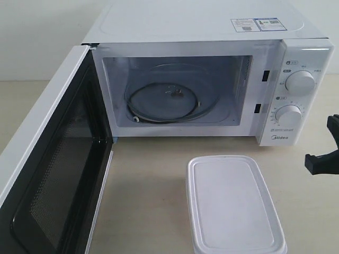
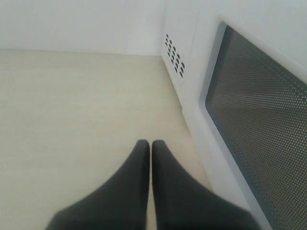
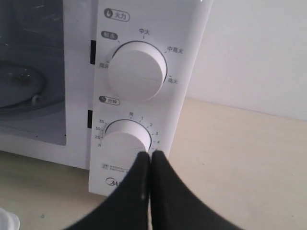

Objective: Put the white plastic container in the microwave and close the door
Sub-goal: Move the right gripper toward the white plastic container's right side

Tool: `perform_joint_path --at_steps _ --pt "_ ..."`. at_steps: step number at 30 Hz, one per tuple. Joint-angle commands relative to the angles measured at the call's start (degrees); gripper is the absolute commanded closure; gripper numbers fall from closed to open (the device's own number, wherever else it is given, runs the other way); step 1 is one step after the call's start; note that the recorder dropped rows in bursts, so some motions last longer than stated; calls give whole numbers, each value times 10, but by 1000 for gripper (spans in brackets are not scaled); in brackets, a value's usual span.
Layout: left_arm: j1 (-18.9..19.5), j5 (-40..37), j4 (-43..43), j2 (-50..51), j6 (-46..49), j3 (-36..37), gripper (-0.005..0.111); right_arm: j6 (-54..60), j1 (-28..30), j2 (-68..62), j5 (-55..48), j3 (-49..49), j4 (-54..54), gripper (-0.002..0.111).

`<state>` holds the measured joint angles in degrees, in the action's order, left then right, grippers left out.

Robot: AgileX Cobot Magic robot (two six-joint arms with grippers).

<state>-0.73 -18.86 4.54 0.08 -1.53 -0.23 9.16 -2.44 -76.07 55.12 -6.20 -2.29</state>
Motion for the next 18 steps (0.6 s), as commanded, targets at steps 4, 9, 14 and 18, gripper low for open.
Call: perform_joint_path --at_steps 4,9,14,18 --pt "2 8 1 -1 0 2 103 -12 1 -2 12 -3 0 108" --pt "2 8 1 -1 0 2 103 -17 1 -2 21 -3 0 108" --pt "2 8 1 -1 0 2 103 -18 1 -5 25 -3 -12 108" --pt "2 8 1 -1 0 2 103 -18 1 -6 25 -3 -13 108"
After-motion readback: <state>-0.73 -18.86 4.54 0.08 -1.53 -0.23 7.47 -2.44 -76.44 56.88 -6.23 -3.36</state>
